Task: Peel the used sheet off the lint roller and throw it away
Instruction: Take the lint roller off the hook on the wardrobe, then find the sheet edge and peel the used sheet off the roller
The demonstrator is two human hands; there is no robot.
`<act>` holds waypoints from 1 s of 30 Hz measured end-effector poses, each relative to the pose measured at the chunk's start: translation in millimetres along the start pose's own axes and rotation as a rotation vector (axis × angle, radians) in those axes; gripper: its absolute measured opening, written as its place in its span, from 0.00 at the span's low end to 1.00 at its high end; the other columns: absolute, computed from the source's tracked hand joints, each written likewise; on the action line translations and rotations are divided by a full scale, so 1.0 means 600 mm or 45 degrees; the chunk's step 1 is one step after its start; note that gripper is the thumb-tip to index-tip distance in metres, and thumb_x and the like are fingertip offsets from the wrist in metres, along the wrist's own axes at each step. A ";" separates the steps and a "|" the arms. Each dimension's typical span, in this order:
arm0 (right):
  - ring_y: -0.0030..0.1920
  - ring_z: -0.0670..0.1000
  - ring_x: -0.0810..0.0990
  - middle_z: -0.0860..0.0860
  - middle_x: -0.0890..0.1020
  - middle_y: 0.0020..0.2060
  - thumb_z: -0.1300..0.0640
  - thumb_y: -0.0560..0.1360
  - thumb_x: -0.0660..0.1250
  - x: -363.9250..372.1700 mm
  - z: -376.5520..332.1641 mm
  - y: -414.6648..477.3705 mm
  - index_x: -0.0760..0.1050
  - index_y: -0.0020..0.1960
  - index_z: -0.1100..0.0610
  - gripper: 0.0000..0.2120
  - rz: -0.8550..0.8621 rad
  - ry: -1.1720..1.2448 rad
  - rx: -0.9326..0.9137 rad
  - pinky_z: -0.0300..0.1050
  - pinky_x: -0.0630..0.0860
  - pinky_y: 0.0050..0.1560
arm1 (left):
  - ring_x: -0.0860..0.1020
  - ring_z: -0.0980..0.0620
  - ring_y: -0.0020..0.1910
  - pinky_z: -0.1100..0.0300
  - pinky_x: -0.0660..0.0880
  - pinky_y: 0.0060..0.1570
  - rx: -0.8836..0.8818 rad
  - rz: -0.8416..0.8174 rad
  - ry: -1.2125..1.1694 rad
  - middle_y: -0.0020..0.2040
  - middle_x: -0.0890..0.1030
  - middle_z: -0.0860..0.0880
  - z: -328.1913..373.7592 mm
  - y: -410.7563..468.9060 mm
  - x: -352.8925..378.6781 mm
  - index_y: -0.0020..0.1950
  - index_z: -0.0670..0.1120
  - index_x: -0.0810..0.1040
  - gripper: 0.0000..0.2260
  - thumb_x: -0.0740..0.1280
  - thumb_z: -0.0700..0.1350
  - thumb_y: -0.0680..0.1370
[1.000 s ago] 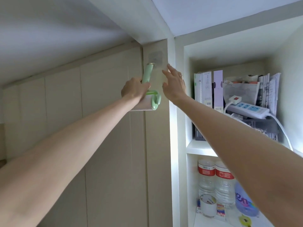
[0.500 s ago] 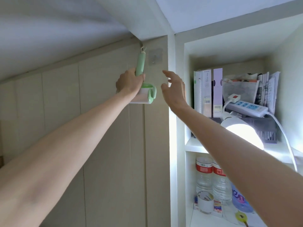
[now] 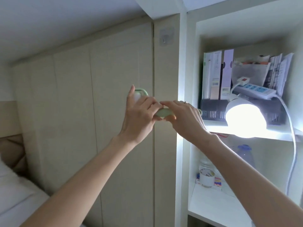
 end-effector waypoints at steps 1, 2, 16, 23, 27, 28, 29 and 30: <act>0.47 0.58 0.80 0.51 0.83 0.50 0.58 0.72 0.70 -0.003 -0.005 -0.013 0.74 0.62 0.50 0.20 -0.016 0.064 0.041 0.48 0.74 0.47 | 0.79 0.47 0.54 0.36 0.57 0.69 0.007 0.057 -0.028 0.49 0.83 0.48 0.002 -0.011 -0.009 0.50 0.47 0.81 0.11 0.68 0.49 0.71; 0.44 0.57 0.80 0.50 0.83 0.48 0.57 0.71 0.71 -0.007 -0.011 -0.029 0.75 0.61 0.48 0.19 -0.016 0.122 0.070 0.50 0.76 0.44 | 0.76 0.46 0.59 0.37 0.56 0.70 -0.003 0.098 -0.062 0.54 0.82 0.46 0.002 -0.022 -0.017 0.52 0.47 0.81 0.12 0.69 0.50 0.71; 0.29 0.46 0.78 0.47 0.82 0.32 0.60 0.65 0.77 0.018 -0.115 -0.299 0.79 0.45 0.45 0.14 -0.034 1.158 0.790 0.42 0.77 0.30 | 0.79 0.53 0.49 0.71 0.75 0.39 -1.314 0.253 -1.325 0.53 0.78 0.50 0.055 -0.214 -0.119 0.53 0.52 0.76 0.21 0.76 0.54 0.63; 0.31 0.49 0.79 0.51 0.80 0.32 0.58 0.63 0.75 0.022 -0.169 -0.331 0.74 0.55 0.47 0.22 -0.087 1.579 0.872 0.40 0.77 0.31 | 0.79 0.61 0.44 0.64 0.78 0.40 -1.388 0.364 -1.599 0.49 0.78 0.56 0.081 -0.255 -0.144 0.52 0.60 0.76 0.21 0.78 0.49 0.63; 0.44 0.47 0.81 0.49 0.83 0.46 0.47 0.63 0.74 -0.010 -0.159 -0.296 0.65 0.66 0.40 0.35 -0.003 1.727 0.778 0.42 0.79 0.44 | 0.79 0.59 0.43 0.62 0.79 0.36 -1.364 0.303 -1.607 0.47 0.78 0.55 0.084 -0.247 -0.156 0.50 0.57 0.76 0.18 0.75 0.52 0.63; 0.47 0.48 0.81 0.50 0.83 0.48 0.49 0.64 0.73 -0.021 -0.157 -0.284 0.63 0.68 0.39 0.36 -0.002 1.755 0.734 0.43 0.79 0.47 | 0.79 0.60 0.41 0.63 0.79 0.35 -1.376 0.298 -1.607 0.46 0.78 0.53 0.085 -0.245 -0.159 0.49 0.55 0.76 0.17 0.73 0.55 0.63; 0.48 0.49 0.81 0.50 0.83 0.49 0.51 0.65 0.72 -0.030 -0.155 -0.274 0.63 0.69 0.39 0.35 -0.015 1.774 0.690 0.44 0.80 0.49 | 0.79 0.62 0.39 0.66 0.77 0.34 -1.396 0.287 -1.593 0.44 0.78 0.52 0.086 -0.243 -0.162 0.47 0.53 0.75 0.17 0.71 0.58 0.62; 0.47 0.51 0.81 0.50 0.82 0.47 0.53 0.66 0.73 -0.036 -0.155 -0.265 0.65 0.68 0.40 0.34 -0.035 1.780 0.651 0.45 0.80 0.49 | 0.78 0.63 0.36 0.68 0.75 0.33 -1.417 0.268 -1.560 0.41 0.78 0.52 0.084 -0.242 -0.164 0.46 0.51 0.75 0.19 0.68 0.61 0.62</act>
Point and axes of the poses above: each hand's wrist, its own y-axis towards the middle knuckle, its own x-axis out of the palm, z = x × y, the point moved 5 cm from there along y, towards the middle knuckle
